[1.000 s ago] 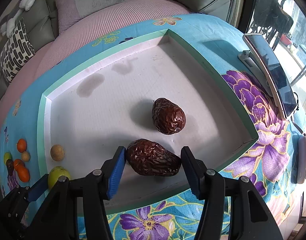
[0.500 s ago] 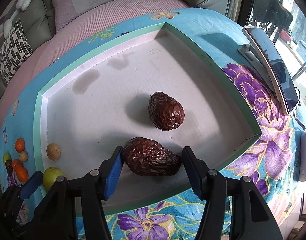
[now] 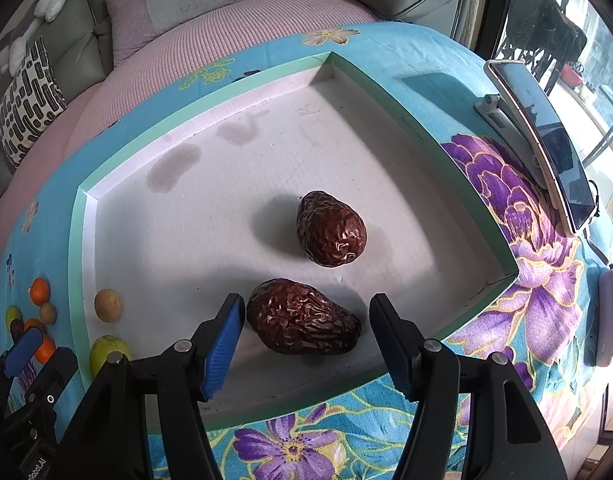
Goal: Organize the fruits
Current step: 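Release the date with the right gripper while the left gripper releases the pear in the tray, then withdraw both tools from the tray toward the remaining fruits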
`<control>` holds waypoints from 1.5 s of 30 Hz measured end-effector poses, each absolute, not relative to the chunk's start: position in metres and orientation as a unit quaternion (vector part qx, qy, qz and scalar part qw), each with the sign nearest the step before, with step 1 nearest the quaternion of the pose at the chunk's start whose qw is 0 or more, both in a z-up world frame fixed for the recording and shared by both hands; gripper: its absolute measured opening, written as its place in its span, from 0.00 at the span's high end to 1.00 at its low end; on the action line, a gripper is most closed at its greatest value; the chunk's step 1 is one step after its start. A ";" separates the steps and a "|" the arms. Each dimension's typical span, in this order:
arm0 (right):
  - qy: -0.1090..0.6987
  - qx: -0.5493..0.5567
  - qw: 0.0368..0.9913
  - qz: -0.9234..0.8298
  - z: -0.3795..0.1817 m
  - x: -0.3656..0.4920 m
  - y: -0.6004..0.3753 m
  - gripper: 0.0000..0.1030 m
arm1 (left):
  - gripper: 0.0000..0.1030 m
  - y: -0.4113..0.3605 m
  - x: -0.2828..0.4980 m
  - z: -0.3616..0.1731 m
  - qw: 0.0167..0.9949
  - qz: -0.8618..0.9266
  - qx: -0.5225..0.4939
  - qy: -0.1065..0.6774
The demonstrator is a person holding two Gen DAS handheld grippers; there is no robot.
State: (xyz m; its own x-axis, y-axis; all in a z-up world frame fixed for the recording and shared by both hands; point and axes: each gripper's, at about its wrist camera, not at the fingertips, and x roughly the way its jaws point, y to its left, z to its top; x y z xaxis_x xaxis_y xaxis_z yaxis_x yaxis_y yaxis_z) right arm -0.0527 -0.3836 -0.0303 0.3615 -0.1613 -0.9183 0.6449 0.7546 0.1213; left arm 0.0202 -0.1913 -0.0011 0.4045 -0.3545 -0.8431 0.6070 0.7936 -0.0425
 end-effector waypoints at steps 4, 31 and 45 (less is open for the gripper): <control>0.500 0.229 0.795 -0.257 -0.027 -0.053 -0.381 0.18 | 0.14 -0.183 0.029 -0.007 0.832 -0.260 0.127 0.474; 0.473 0.201 0.819 -0.254 -0.015 -0.051 -0.370 0.05 | 0.00 -0.147 0.053 -0.013 0.852 -0.170 0.116 0.481; 0.430 0.155 0.866 -0.205 0.007 -0.037 -0.337 0.05 | 0.00 -0.066 0.086 0.012 0.885 -0.091 0.056 0.453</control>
